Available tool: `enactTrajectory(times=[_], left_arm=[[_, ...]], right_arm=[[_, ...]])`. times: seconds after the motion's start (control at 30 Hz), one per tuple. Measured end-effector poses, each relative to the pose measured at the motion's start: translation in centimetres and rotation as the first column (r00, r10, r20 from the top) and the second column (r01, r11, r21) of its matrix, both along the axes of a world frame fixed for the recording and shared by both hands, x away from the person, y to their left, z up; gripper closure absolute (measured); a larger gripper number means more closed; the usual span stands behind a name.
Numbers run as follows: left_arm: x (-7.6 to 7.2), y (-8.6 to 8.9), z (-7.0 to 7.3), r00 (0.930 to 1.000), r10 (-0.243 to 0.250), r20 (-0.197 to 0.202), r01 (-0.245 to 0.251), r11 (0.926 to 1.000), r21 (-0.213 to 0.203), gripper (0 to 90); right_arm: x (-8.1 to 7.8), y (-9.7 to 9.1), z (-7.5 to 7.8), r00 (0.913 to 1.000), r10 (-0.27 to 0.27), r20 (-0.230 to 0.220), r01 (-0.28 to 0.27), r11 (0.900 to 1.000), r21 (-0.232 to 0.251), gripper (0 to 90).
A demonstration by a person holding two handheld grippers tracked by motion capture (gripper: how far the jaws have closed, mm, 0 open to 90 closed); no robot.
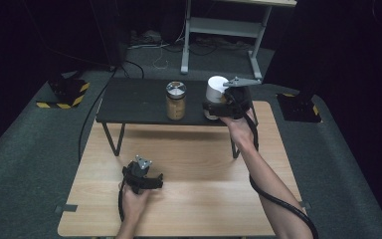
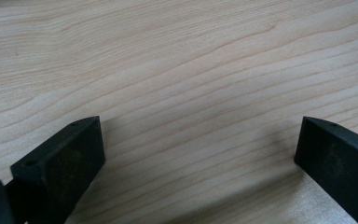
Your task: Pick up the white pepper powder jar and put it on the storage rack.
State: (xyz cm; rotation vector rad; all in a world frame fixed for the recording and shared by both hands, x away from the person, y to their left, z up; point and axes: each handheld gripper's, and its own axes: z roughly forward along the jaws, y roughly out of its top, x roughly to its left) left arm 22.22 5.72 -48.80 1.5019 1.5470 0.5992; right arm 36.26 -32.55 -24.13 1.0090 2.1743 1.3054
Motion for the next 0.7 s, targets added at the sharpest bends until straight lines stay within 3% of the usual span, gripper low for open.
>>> enactTrajectory(times=[0.27,0.7], left_arm=[[0.0,0.0,0.0,1.0,0.001,0.002,-0.001,1.0,-0.003,1.4],[0.0,0.0,-0.1,1.0,0.002,0.003,-0.002,1.0,-0.003,1.5]], right_arm=[[-0.6,-0.5,-0.3,0.9995,-0.006,0.031,0.005,0.9999,0.01,12.4],[-2.4,-2.1,-1.2,0.9984,-0.007,0.056,0.005,0.9997,0.024,10.3]])
